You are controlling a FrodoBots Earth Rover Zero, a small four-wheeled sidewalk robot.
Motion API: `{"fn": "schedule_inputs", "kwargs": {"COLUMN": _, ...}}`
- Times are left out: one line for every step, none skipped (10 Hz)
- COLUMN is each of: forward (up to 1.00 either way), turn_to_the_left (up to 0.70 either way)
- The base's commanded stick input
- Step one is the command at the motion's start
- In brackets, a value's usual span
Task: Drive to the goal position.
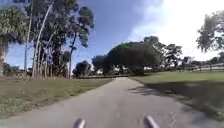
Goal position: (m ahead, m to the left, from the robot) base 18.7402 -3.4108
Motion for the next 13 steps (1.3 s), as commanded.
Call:
{"fn": "schedule_inputs", "kwargs": {"forward": 0.85, "turn_to_the_left": 0.0}}
{"fn": "schedule_inputs", "kwargs": {"forward": 0.85, "turn_to_the_left": 0.0}}
{"fn": "schedule_inputs", "kwargs": {"forward": 0.85, "turn_to_the_left": 0.0}}
{"fn": "schedule_inputs", "kwargs": {"forward": 0.85, "turn_to_the_left": 0.0}}
{"fn": "schedule_inputs", "kwargs": {"forward": 0.85, "turn_to_the_left": 0.0}}
{"fn": "schedule_inputs", "kwargs": {"forward": 0.85, "turn_to_the_left": 0.0}}
{"fn": "schedule_inputs", "kwargs": {"forward": 0.85, "turn_to_the_left": 0.0}}
{"fn": "schedule_inputs", "kwargs": {"forward": 0.85, "turn_to_the_left": 0.0}}
{"fn": "schedule_inputs", "kwargs": {"forward": 0.85, "turn_to_the_left": 0.0}}
{"fn": "schedule_inputs", "kwargs": {"forward": 0.85, "turn_to_the_left": 0.0}}
{"fn": "schedule_inputs", "kwargs": {"forward": 0.85, "turn_to_the_left": 0.0}}
{"fn": "schedule_inputs", "kwargs": {"forward": 0.85, "turn_to_the_left": 0.22}}
{"fn": "schedule_inputs", "kwargs": {"forward": 0.85, "turn_to_the_left": 0.31}}
